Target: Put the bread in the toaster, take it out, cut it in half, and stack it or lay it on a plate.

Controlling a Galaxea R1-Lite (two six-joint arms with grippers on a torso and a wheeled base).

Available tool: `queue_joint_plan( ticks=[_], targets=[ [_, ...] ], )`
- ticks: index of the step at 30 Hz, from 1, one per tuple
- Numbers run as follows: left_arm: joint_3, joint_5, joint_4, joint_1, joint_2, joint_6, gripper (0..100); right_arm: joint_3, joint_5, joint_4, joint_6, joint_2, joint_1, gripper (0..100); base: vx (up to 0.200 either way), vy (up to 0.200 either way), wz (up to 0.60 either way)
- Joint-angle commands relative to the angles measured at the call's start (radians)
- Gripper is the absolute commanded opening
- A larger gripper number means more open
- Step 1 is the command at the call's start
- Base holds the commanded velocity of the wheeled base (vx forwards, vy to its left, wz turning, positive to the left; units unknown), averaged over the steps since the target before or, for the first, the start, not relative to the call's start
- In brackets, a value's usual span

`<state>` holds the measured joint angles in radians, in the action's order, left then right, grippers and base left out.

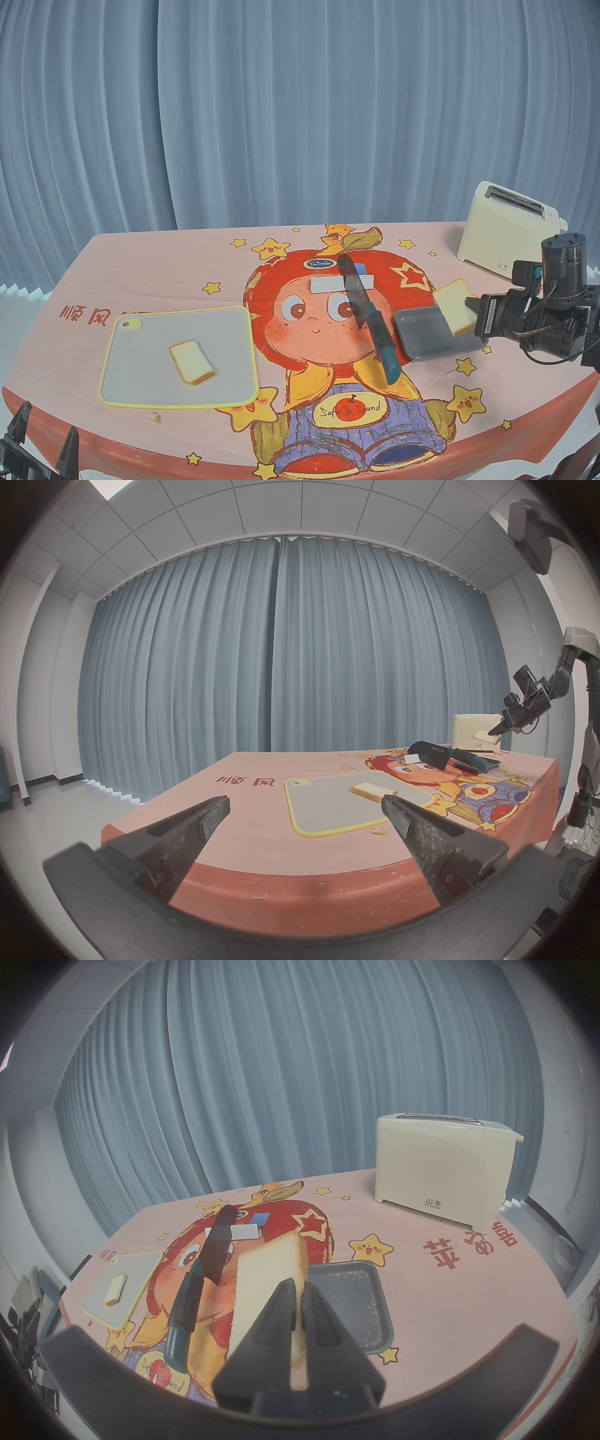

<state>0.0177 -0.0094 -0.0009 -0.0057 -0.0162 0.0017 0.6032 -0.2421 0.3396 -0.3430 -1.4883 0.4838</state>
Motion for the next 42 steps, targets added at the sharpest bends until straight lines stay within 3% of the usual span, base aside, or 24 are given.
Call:
queue_joint_plan(
  ticks=[1,18,25,32,42],
  targets=[
    [-0.018,-0.001,-0.001,0.0,0.01,0.0,100,-0.002,0.0,-0.001,-0.001,-0.032,0.001,0,0.0,0.0,0.0],
    [-0.018,-0.001,-0.001,0.0,0.01,0.0,100,-0.002,-0.006,0.001,-0.002,-0.115,-0.002,0,0.0,0.0,0.0],
    [-0.018,-0.001,-0.001,0.0,0.01,0.0,100,0.013,0.0,0.006,-0.001,-0.155,-0.037,0,0.0,0.0,0.0],
    [-0.018,-0.001,-0.001,0.0,0.01,0.0,100,-0.01,-0.008,0.107,0.001,-0.196,-0.041,0,0.0,0.0,0.0],
    [-0.018,0.0,-0.001,0.0,0.01,0.0,100,-0.014,-0.008,0.125,-0.001,-0.196,-0.042,0,0.0,0.0,0.0]
  ],
)
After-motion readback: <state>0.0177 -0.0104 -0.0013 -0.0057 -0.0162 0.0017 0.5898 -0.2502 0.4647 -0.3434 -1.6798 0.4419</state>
